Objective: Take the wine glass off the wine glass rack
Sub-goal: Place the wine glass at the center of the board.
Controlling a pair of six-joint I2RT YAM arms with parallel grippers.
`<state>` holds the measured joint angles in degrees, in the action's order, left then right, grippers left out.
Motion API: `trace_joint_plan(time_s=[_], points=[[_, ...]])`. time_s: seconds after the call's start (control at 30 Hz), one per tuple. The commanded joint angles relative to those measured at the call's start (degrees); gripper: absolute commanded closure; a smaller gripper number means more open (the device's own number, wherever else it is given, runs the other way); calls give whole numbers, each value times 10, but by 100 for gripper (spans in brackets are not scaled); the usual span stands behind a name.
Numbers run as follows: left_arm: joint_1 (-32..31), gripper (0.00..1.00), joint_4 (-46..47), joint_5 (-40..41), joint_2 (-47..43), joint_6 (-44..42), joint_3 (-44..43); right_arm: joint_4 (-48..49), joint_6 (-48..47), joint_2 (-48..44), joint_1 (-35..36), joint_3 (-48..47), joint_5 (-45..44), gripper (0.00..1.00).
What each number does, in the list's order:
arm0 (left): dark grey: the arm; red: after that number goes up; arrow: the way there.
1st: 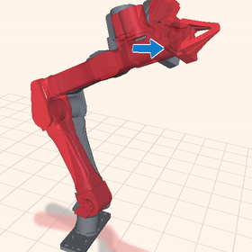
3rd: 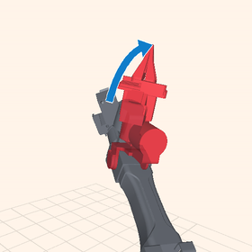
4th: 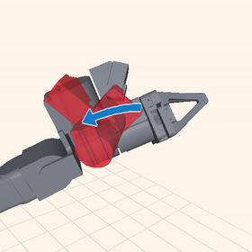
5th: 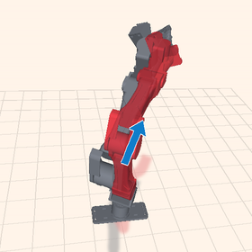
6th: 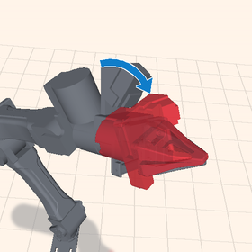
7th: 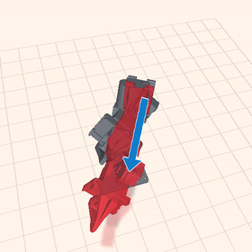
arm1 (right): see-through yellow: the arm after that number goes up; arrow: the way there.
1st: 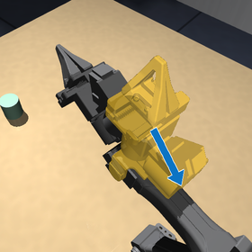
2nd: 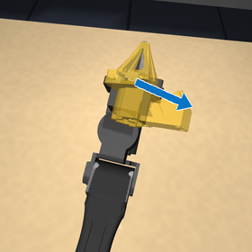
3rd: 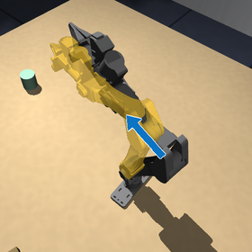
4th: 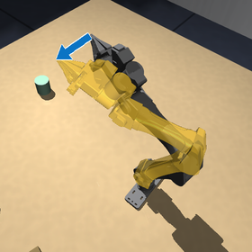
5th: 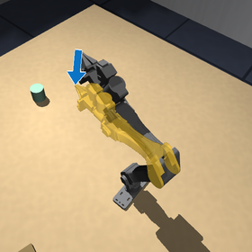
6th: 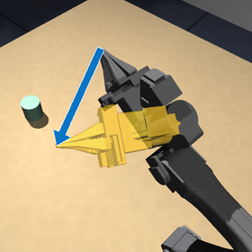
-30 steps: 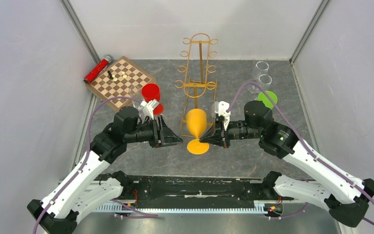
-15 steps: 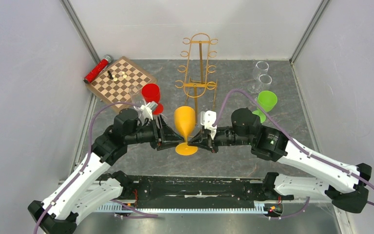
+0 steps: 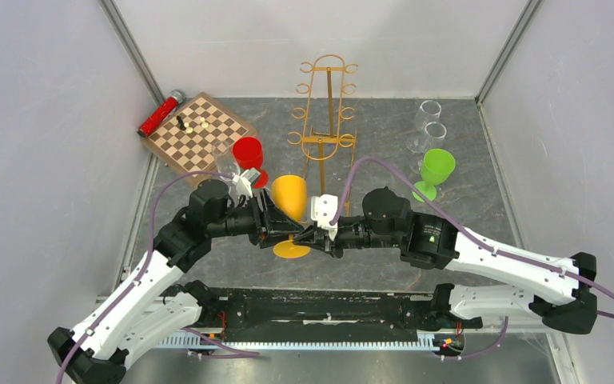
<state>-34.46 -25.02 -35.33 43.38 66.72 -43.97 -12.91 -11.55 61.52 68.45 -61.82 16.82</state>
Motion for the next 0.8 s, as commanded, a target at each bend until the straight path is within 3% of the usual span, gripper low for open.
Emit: trace_joint_plan(time_s=[0.0,0.33,0.5,0.57,0.77], points=[[4,42,30,-17,-7,26,4,48,-17,0,17,-28,-41,100],[4,74,51,-34,-7,34,12,41,-34,13,42,-37,-71,100],[3,97,55,-41,-10,35,12,24,-37,20,46,-45,-75,100],[3,98,56,-42,-12,34,12,21,-36,19,48,-44,-74,100],[4,98,59,-49,-17,25,9,7,-35,12,49,-45,-71,66]])
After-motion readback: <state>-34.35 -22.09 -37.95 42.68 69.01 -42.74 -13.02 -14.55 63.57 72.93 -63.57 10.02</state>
